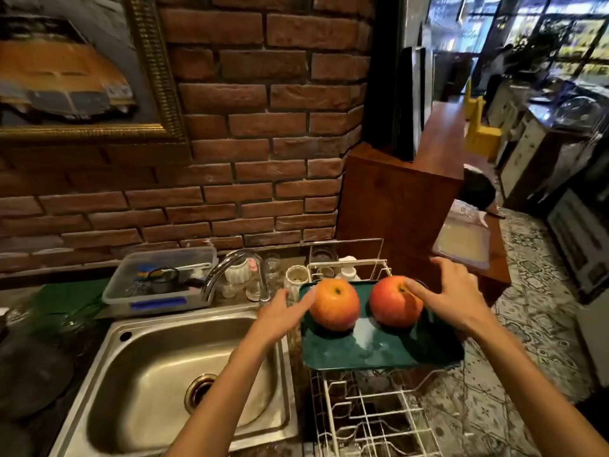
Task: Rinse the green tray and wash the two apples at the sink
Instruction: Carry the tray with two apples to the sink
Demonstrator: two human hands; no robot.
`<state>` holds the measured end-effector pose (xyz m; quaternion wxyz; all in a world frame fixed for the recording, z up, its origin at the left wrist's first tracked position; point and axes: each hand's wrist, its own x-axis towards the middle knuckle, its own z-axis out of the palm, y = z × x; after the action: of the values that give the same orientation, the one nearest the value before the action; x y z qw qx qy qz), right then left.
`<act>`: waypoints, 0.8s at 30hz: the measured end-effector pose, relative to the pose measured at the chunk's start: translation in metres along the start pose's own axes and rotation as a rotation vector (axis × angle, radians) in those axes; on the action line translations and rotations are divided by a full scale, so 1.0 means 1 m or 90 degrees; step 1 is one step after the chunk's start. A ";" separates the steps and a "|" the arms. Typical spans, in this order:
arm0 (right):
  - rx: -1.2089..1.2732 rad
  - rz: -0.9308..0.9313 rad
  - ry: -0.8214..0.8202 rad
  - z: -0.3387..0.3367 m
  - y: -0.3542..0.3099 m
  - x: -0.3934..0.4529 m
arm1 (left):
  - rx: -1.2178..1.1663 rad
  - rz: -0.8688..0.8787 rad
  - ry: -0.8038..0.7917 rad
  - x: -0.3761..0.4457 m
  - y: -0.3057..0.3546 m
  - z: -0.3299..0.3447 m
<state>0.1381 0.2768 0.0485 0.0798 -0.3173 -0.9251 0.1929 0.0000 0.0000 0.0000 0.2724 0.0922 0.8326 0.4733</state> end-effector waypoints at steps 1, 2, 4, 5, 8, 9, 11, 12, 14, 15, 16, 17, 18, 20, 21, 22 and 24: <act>0.019 0.036 -0.042 0.000 0.007 0.003 | -0.038 -0.030 -0.024 0.003 0.003 0.004; 0.040 0.065 -0.086 -0.002 0.011 0.005 | -0.080 -0.047 -0.049 0.005 0.005 0.009; 0.094 0.092 -0.147 0.003 0.020 0.010 | -0.114 -0.063 -0.076 0.009 0.006 0.013; 0.126 0.095 -0.165 0.005 0.023 0.014 | -0.130 -0.067 -0.081 0.012 0.007 0.015; 0.225 0.132 -0.221 0.013 0.030 0.018 | -0.174 -0.087 -0.079 0.018 0.006 0.016; 0.253 0.148 -0.242 0.015 0.031 0.018 | -0.184 -0.095 -0.081 0.018 0.006 0.016; 0.286 0.159 -0.263 0.018 0.032 0.018 | -0.196 -0.106 -0.086 0.020 0.007 0.014; 0.293 0.158 -0.265 0.018 0.032 0.019 | -0.199 -0.110 -0.089 0.021 0.007 0.013; 0.303 0.159 -0.267 0.017 0.032 0.021 | -0.207 -0.110 -0.091 0.021 0.007 0.013; 0.308 0.162 -0.271 0.017 0.032 0.022 | -0.210 -0.110 -0.086 0.020 0.008 0.013; 0.318 0.166 -0.278 0.016 0.032 0.022 | -0.210 -0.109 -0.078 0.019 0.009 0.013; 0.322 0.168 -0.278 0.015 0.032 0.023 | -0.210 -0.106 -0.072 0.018 0.011 0.014; 0.328 0.169 -0.276 0.015 0.032 0.024 | -0.210 -0.104 -0.068 0.016 0.011 0.014; 0.342 0.162 -0.267 0.012 0.029 0.023 | -0.215 -0.102 -0.059 0.013 0.013 0.015; 0.347 0.159 -0.261 0.010 0.027 0.023 | -0.218 -0.101 -0.056 0.012 0.014 0.014; 0.346 0.158 -0.255 0.009 0.025 0.023 | -0.223 -0.097 -0.058 0.009 0.015 0.012; 0.347 0.156 -0.240 0.008 0.022 0.022 | -0.226 -0.083 -0.066 0.004 0.019 0.008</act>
<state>0.1314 0.3038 0.0328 -0.0340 -0.3517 -0.7931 0.4961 -0.0004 0.0178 0.0113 0.3567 0.0127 0.7252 0.5888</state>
